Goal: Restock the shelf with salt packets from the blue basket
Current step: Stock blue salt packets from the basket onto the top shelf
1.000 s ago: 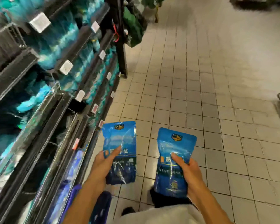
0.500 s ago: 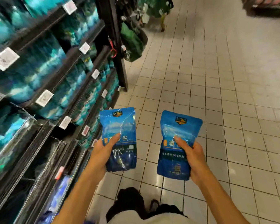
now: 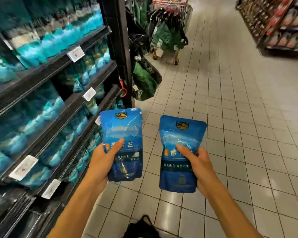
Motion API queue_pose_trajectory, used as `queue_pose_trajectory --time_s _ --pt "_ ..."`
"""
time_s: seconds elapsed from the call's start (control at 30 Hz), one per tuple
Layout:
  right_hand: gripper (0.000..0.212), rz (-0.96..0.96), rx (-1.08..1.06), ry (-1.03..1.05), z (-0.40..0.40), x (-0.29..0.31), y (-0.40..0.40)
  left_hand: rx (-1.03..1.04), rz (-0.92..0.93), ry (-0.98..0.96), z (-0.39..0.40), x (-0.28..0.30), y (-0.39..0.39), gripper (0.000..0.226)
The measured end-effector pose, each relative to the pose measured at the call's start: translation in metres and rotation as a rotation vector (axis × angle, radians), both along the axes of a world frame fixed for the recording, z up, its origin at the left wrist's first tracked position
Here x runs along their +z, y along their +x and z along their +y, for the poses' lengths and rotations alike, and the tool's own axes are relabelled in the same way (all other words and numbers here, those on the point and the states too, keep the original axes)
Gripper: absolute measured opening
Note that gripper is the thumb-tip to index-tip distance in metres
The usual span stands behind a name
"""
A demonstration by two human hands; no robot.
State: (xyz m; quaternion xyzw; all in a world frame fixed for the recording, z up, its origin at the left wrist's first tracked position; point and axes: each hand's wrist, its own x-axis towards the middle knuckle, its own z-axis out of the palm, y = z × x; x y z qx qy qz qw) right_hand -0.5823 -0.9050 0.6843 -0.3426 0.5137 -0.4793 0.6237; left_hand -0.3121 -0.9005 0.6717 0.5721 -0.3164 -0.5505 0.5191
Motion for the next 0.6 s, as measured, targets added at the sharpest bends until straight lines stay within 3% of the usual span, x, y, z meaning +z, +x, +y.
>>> queue_pose_trajectory --time_s 0.1,0.2,0.4,0.47,0.6 --pt "0.059 0.01 0.043 -0.053 -0.059 0.019 0.016 0.055 0.002 -0.057 -0.051 0.024 0.009 0.021" --pt "0.058 0.001 0.086 -0.1 -0.117 0.035 0.034 0.105 0.012 -0.11 -0.094 0.047 0.017 0.023" --pt "0.018 -0.034 0.257 -0.229 -0.24 0.064 0.072 0.239 -0.079 -0.208 -0.176 0.08 0.043 0.04" --pt "0.014 -0.048 0.336 -0.287 -0.285 0.07 0.087 0.319 -0.107 -0.234 -0.204 0.088 0.052 0.047" --pt "0.012 -0.093 0.498 -0.376 -0.366 0.089 0.119 0.49 -0.115 -0.304 -0.246 0.11 0.067 0.034"
